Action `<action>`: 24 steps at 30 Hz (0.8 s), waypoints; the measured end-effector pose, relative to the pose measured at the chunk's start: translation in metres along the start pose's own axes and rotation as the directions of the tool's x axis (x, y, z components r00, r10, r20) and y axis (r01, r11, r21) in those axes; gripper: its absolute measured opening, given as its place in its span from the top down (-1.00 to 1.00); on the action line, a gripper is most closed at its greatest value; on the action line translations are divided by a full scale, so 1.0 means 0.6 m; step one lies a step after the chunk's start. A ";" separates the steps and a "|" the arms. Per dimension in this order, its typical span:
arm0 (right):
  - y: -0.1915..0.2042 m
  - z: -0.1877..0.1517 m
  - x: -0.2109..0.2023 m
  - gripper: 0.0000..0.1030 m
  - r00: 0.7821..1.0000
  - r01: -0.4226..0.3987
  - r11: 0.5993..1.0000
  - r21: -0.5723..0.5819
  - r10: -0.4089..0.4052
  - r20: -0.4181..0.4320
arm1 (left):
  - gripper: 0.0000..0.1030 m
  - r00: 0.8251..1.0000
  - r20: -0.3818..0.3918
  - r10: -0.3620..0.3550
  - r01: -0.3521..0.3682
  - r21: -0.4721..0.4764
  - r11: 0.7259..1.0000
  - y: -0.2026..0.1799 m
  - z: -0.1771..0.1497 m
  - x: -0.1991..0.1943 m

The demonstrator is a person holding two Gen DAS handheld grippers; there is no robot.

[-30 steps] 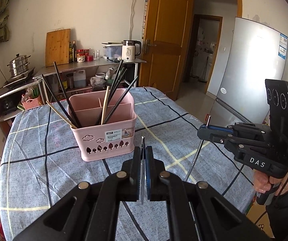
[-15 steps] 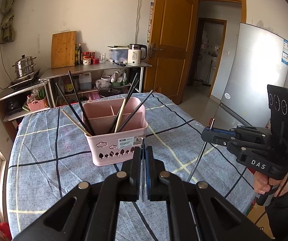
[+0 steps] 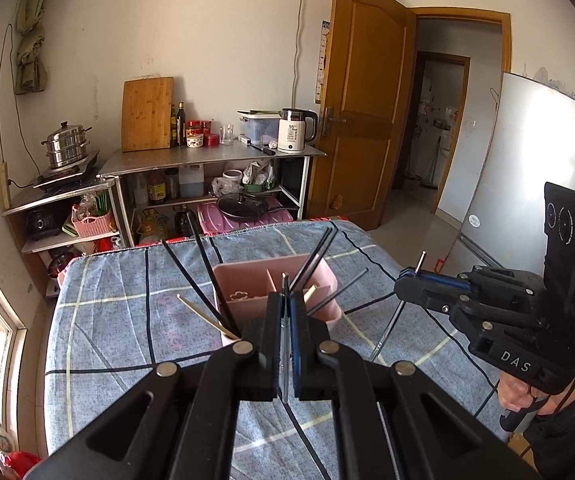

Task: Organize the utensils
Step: 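Lift the metal chopsticks upright and carry both grippers over the basket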

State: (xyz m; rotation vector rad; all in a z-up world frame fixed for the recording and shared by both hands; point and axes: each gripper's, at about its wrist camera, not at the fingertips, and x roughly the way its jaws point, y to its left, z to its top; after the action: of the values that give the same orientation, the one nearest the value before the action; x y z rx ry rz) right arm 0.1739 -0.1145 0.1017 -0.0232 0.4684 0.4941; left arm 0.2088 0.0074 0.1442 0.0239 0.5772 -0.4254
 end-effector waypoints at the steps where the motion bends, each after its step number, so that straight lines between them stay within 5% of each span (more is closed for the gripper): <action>1: 0.002 0.010 0.004 0.92 1.000 -0.004 1.000 0.000 0.004 0.011 | 0.91 1.000 0.007 0.004 -0.004 -0.003 1.000 0.005 0.009 0.000; 12: 0.001 0.096 0.047 0.92 0.993 -0.032 0.999 0.016 0.030 0.115 | 0.91 0.997 0.069 0.028 -0.028 0.002 1.000 0.040 0.085 0.016; 24: -0.034 0.095 0.131 0.92 0.995 0.002 0.998 0.064 -0.008 0.095 | 0.91 0.999 0.009 0.032 -0.032 -0.012 0.999 0.064 0.066 0.106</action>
State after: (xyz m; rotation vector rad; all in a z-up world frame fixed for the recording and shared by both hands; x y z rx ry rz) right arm 0.2686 -0.0898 0.1164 0.0602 0.3907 0.4733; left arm 0.2928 0.0125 0.1399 0.0202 0.5692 -0.3905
